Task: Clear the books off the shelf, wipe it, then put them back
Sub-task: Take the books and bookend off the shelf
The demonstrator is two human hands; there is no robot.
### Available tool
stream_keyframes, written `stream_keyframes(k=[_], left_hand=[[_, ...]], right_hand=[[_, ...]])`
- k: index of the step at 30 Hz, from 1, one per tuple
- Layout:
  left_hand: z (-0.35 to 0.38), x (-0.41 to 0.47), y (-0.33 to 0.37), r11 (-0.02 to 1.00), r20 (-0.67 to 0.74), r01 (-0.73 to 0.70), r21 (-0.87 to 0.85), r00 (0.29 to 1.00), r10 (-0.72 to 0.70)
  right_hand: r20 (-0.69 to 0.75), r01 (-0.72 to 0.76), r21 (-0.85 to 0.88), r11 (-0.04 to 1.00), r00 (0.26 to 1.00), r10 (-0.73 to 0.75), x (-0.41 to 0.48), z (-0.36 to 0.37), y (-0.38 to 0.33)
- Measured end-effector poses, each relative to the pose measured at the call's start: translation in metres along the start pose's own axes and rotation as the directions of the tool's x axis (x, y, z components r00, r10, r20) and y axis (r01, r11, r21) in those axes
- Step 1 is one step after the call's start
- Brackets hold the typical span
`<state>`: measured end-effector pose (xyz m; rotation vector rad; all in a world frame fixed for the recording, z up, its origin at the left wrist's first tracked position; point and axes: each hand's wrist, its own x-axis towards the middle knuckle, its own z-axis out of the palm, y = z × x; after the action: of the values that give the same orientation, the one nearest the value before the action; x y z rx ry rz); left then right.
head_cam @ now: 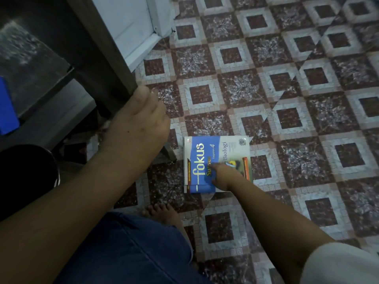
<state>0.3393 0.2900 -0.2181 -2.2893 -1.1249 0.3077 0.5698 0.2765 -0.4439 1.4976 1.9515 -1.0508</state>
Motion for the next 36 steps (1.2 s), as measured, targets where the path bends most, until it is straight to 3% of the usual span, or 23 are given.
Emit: stream_keyframes(k=[3, 5, 8, 10, 14, 20, 25, 28, 33, 36], left_hand=[[-0.01, -0.018, -0.003, 0.975, -0.085, -0.097, -0.2, 0.993, 0.081], [-0.021, -0.036, -0.008, 0.949, -0.026, -0.075, -0.306, 0.997, 0.071], [-0.039, -0.075, -0.022, 0.903, 0.211, 0.229, -0.364, 0.964, -0.16], [-0.053, -0.104, -0.036, 0.851, 0.289, 0.423, -0.312, 0.895, -0.339], [-0.085, -0.153, -0.063, 0.724, 0.391, 0.649, -0.233, 0.744, -0.541], [-0.126, -0.242, -0.111, 0.471, 0.267, 0.865, -0.173, 0.502, -0.823], [-0.147, -0.318, -0.15, 0.294, 0.118, 0.951, -0.093, 0.303, -0.946], [-0.149, -0.352, -0.168, 0.191, 0.106, 0.981, -0.035, 0.193, -0.975], [-0.145, -0.395, -0.194, 0.112, 0.257, 0.993, 0.044, 0.097, -0.962], [-0.14, -0.411, -0.2, 0.167, 0.331, 0.986, -0.012, 0.161, -0.93]], right_hand=[[-0.159, 0.053, -0.129, 0.99, 0.985, -0.073, -0.026, -0.04, -0.038], [-0.231, 0.086, -0.197, 0.977, 0.964, -0.131, -0.052, -0.064, -0.063], [-0.347, 0.155, -0.272, 0.95, 0.905, -0.247, -0.101, -0.1, -0.103], [-0.424, 0.204, -0.335, 0.92, 0.839, -0.341, -0.133, -0.121, -0.132], [-0.525, 0.322, -0.437, 0.84, 0.666, -0.529, -0.189, -0.151, -0.198], [-0.482, 0.474, -0.587, 0.656, 0.447, -0.754, -0.244, -0.165, -0.307], [-0.402, 0.551, -0.632, 0.545, 0.367, -0.839, -0.262, -0.16, -0.392], [-0.368, 0.575, -0.65, 0.497, 0.335, -0.868, -0.262, -0.151, -0.438], [-0.32, 0.65, -0.642, 0.405, 0.253, -0.913, -0.249, -0.129, -0.511], [-0.322, 0.673, -0.642, 0.367, 0.198, -0.926, -0.247, -0.118, -0.548]])
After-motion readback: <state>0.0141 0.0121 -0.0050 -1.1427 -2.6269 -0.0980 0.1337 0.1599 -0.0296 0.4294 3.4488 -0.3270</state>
